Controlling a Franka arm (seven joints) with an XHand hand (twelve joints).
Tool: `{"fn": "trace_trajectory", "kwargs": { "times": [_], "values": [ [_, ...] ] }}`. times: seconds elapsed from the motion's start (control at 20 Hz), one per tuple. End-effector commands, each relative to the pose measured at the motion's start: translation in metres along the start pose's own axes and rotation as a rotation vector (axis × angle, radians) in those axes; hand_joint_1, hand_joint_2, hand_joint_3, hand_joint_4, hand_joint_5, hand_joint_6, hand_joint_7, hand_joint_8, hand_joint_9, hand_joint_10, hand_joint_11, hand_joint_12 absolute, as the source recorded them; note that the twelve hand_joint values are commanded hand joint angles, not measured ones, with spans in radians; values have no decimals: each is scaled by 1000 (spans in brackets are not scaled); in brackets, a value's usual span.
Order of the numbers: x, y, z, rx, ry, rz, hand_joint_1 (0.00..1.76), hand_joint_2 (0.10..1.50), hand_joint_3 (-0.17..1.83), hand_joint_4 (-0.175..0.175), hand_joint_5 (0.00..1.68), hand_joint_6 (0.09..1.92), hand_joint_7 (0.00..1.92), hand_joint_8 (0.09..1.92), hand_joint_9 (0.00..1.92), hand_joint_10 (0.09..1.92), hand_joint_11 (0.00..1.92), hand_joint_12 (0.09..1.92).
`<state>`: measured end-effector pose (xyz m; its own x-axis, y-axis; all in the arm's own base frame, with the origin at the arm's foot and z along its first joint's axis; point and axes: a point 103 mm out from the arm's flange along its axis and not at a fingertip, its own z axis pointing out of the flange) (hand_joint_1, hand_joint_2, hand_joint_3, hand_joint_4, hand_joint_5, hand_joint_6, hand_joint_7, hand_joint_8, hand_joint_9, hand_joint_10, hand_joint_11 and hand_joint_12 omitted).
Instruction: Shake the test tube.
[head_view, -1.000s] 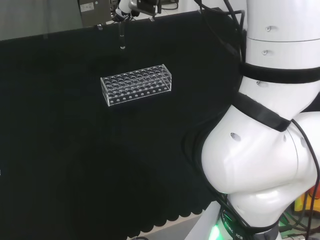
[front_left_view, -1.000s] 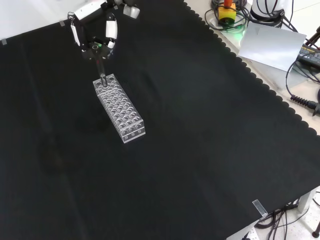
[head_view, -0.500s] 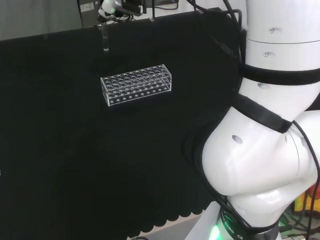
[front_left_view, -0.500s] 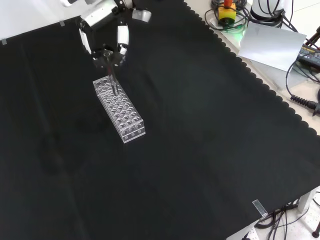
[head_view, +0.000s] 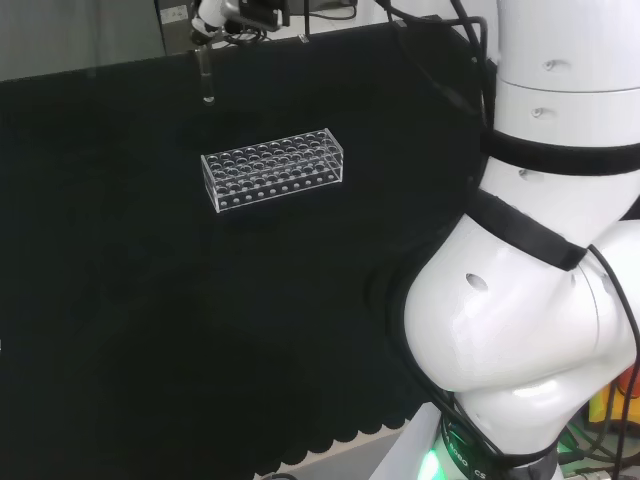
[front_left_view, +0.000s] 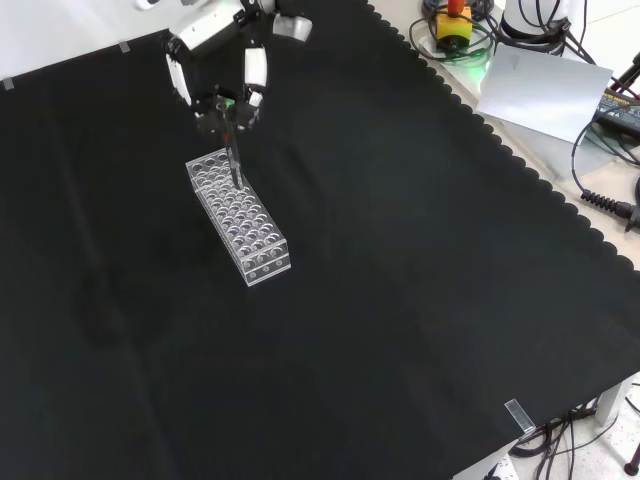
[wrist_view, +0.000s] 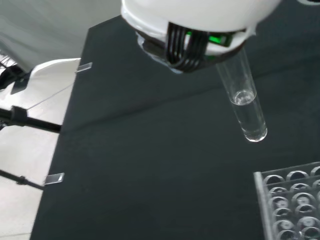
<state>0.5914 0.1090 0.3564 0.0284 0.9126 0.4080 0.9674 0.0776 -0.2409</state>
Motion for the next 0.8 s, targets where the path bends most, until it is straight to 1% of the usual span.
{"fn": "trace_trajectory", "kwargs": {
  "times": [0.05,0.2,0.35,0.45,0.65,0.8],
  "values": [
    [-71,-24,-30,-72,-17,128,1324,771,448,-175,1310,216,1311,813,1571,663,1159,883],
    [-110,-40,-45,-105,-46,200,1324,771,448,-175,1311,213,1311,812,1571,664,1159,883],
    [-139,-54,-57,-131,-73,257,1324,771,448,-175,1313,211,1311,811,1571,664,1159,884],
    [-153,-62,-65,-145,-89,287,1324,771,448,-175,1314,209,1311,811,1571,665,1159,884],
    [-171,-74,-76,-171,-117,324,1324,771,447,-175,1315,206,1312,811,1571,665,1159,884],
    [-175,-79,-79,-178,-129,331,1324,771,447,-175,1316,205,1312,811,1571,665,1159,884]
  ]
}}
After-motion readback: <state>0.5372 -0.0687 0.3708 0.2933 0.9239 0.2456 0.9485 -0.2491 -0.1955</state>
